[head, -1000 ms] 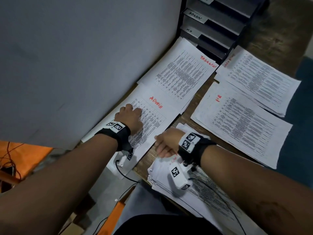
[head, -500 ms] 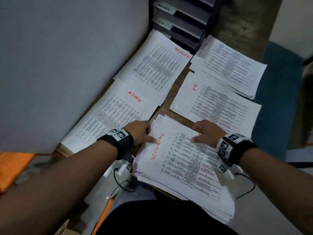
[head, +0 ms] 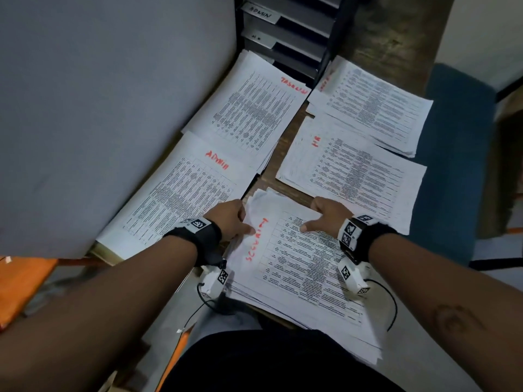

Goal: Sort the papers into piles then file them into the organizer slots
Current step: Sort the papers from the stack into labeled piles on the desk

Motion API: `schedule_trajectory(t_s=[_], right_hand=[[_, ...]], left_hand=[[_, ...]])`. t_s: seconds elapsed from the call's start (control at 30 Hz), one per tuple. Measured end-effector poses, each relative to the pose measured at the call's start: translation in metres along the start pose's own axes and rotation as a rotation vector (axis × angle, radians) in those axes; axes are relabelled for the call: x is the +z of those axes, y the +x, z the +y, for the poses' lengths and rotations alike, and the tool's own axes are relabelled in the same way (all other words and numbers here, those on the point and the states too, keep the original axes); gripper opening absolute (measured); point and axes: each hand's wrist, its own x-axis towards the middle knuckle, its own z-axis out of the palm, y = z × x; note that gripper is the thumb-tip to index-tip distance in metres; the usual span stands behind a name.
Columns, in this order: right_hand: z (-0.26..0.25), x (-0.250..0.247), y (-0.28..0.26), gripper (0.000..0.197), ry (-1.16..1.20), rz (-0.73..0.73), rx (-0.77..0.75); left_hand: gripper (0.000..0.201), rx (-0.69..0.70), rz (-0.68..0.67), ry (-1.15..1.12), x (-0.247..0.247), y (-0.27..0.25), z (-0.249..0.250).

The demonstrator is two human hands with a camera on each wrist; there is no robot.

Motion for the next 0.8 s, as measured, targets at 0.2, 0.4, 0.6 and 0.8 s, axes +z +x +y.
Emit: schedule_trajectory(t_s=[0.2,0.4,0.6,0.8], right_hand=[[-0.001,-0.018,0.003,0.038,-0.013,0.017,0.002],[0.01,-0.025,-0.007,0.031,0.153,0.185,-0.072],[0.013,-0.033,-0.006,0.02,0.194,0.17,-0.106],[0.04,-0.052,-0.005,0.035,0.084,-0.035,-0.024]], left_hand=[[0.05,0.035,0.025,-0.085,0.002,-0.007,-0.01],[0.032,0.052,0.008,-0.077,-0.004,-0.012,-0.011],[0.01,0.012,0.052,-0.337,-0.01,-0.009,-0.008],[0.011,-0.037,0.029,-0.642,-0.015,-0.002,-0.008]])
